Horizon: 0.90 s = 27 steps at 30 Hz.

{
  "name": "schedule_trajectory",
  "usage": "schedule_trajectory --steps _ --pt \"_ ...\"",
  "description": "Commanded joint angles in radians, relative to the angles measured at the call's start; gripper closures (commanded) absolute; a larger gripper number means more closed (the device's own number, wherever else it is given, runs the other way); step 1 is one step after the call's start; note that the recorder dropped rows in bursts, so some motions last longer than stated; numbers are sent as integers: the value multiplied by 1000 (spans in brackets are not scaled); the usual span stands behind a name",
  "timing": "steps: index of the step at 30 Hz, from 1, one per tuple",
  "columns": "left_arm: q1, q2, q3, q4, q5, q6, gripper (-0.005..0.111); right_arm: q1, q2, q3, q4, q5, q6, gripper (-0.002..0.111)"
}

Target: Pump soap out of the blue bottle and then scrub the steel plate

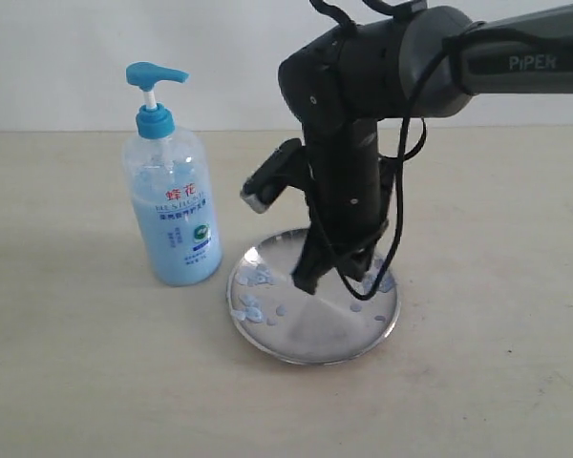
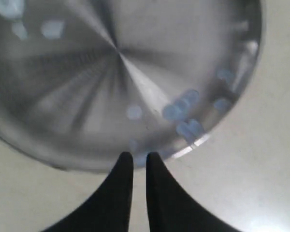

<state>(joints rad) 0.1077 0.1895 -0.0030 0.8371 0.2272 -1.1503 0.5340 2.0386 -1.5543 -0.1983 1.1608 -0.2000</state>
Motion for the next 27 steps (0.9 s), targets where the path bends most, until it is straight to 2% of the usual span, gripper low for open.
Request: schedule_trajectory --steps 1,3,5,6,8,10,11,12,14,17,19,21,22,24,25,27 --pt "0 -6 3 -9 -1 -8 102 -40 -19 5 -248 -118 48 109" --pt "0 -6 3 -9 -1 -8 102 -48 -11 5 -267 -360 303 109" --pt "0 -6 3 -9 -1 -8 102 -43 -8 5 -173 -451 496 109" --pt "0 -6 3 -9 -1 -8 102 -33 -8 5 -92 -436 464 109" --pt "0 -6 3 -9 -1 -8 102 -14 -8 5 60 -324 241 109" --pt "0 -6 3 -9 -1 -8 102 -6 -6 8 142 -122 -66 109" --pt "0 -6 3 -9 -1 -8 102 -6 -4 8 142 -44 -134 109" --pt "0 -6 3 -9 -1 -8 102 -6 0 8 129 24 -151 109" --pt "0 -6 3 -9 -1 -8 102 -31 10 8 41 35 -149 109" --pt "0 -6 3 -7 -1 -8 102 -83 46 8 -7 -149 -41 109" --pt "0 -6 3 -7 -1 -8 102 -102 72 8 24 -269 98 109" --pt "0 -6 3 -7 -1 -8 102 -104 86 8 149 -264 168 109" --pt "0 -6 3 -7 -1 -8 102 -104 86 8 232 -214 143 109" --pt "0 -6 3 -7 -1 -8 102 -104 86 8 352 -33 -55 109" --pt "0 -6 3 -7 -1 -8 102 -104 86 8 362 60 -158 109" --pt "0 -6 3 -7 -1 -8 102 -106 86 8 293 60 -191 109"
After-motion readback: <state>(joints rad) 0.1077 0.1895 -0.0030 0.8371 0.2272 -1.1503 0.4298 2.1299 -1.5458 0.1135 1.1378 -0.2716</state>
